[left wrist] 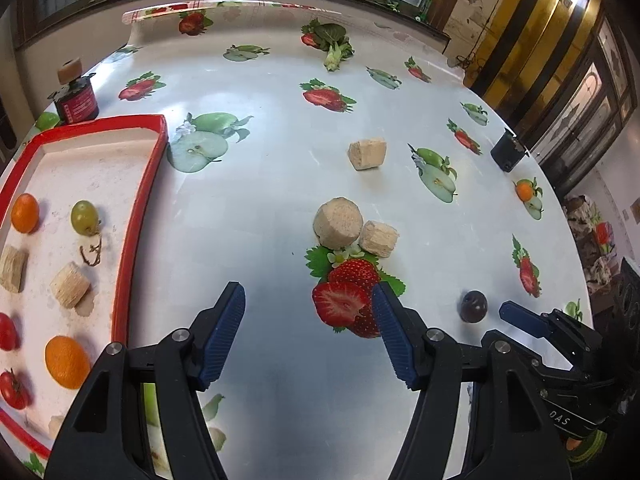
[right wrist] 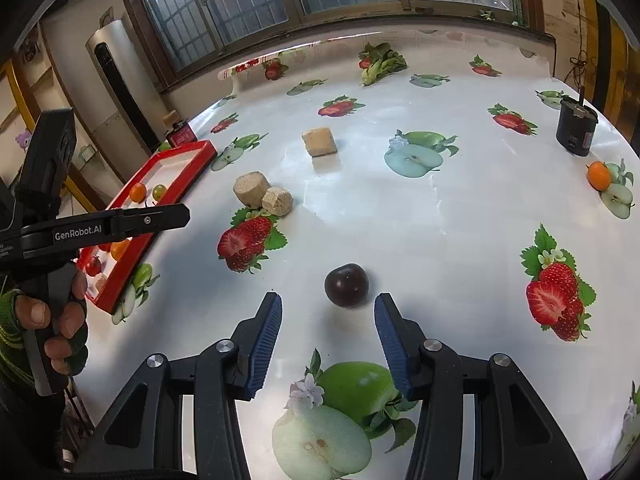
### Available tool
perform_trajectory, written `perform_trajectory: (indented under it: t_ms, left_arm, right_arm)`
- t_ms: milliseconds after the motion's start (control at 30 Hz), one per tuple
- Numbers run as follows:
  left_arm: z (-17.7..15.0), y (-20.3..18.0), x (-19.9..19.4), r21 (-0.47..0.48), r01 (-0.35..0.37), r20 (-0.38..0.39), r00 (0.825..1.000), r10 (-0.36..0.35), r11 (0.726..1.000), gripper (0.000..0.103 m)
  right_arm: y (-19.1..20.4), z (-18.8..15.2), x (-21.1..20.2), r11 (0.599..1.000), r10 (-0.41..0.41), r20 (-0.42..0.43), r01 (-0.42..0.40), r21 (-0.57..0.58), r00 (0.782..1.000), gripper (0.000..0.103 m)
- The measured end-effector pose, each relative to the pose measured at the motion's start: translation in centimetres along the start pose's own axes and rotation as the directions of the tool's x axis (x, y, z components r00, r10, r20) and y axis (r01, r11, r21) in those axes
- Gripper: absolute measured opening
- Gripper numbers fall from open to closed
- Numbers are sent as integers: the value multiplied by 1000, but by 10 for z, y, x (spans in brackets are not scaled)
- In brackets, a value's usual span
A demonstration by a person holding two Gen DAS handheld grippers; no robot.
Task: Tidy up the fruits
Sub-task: 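Move both tools back to the beige blocks and dark plum on the table, then grasp a beige cylinder with the left tool while the right tool grasps the dark plum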
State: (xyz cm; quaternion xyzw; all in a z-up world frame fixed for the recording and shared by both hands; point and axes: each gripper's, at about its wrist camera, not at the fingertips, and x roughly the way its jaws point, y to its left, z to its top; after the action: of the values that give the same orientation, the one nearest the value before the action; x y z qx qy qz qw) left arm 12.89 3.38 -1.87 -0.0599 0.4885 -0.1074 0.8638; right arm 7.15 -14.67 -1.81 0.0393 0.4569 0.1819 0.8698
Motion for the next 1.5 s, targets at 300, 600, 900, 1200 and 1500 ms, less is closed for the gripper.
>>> perform_trajectory:
  t_ms: [300, 600, 900, 1200, 1500]
  left_arm:
    - [24, -6, 40, 27, 7, -11, 1000, -7, 1000, 65]
    - [38, -14, 59, 44, 86, 1, 996, -86, 995, 65]
    - [33, -15, 56, 78, 140, 3, 990, -141, 987, 33]
    - [24, -6, 27, 76, 85, 50, 995, -89, 993, 33]
    - [14, 17, -4, 38, 8, 98, 995, -12, 999, 33]
  right_arm:
    - [-2, 9, 23, 997, -56, -17, 56, -44, 998, 50]
    - [-3, 13, 40, 994, -87, -33, 84, -68, 996, 41]
    - [-2, 11, 37, 995, -73, -26, 71, -69, 997, 27]
    - [-2, 10, 24, 999, -31, -10, 30, -33, 999, 27]
    - [19, 12, 15, 998, 0, 2, 0, -56, 1000, 27]
